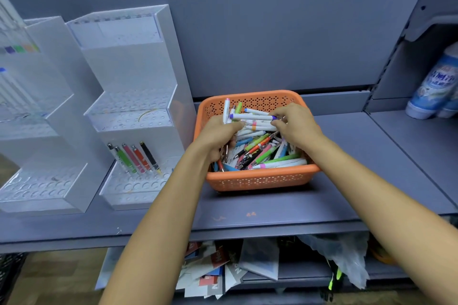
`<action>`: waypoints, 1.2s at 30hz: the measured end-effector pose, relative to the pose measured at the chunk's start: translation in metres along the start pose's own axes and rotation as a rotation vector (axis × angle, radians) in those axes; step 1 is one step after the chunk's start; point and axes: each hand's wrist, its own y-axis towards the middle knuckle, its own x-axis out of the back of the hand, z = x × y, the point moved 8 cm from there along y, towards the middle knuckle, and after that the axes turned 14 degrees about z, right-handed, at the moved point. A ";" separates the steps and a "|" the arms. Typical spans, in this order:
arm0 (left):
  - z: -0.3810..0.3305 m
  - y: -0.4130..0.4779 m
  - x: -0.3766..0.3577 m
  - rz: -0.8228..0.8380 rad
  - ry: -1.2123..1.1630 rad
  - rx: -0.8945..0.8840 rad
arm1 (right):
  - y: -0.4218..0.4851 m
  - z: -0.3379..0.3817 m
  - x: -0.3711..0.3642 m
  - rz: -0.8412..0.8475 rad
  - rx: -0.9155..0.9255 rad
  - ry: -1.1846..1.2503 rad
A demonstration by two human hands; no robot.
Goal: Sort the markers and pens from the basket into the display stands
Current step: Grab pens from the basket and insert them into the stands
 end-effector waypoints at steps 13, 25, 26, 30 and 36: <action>0.001 0.002 0.012 -0.097 -0.228 0.011 | -0.002 0.024 -0.022 0.311 0.170 0.097; 0.005 0.000 0.012 -0.109 -0.342 0.025 | 0.023 0.018 -0.047 0.444 0.004 -0.645; 0.006 0.000 0.011 -0.098 -0.342 0.032 | 0.023 0.017 -0.050 0.463 0.010 -0.653; 0.008 0.001 0.012 -0.119 -0.373 0.051 | 0.020 0.015 -0.053 0.504 0.039 -0.634; 0.005 -0.004 0.010 -0.139 -0.435 0.049 | 0.020 0.015 -0.042 0.463 0.041 -0.435</action>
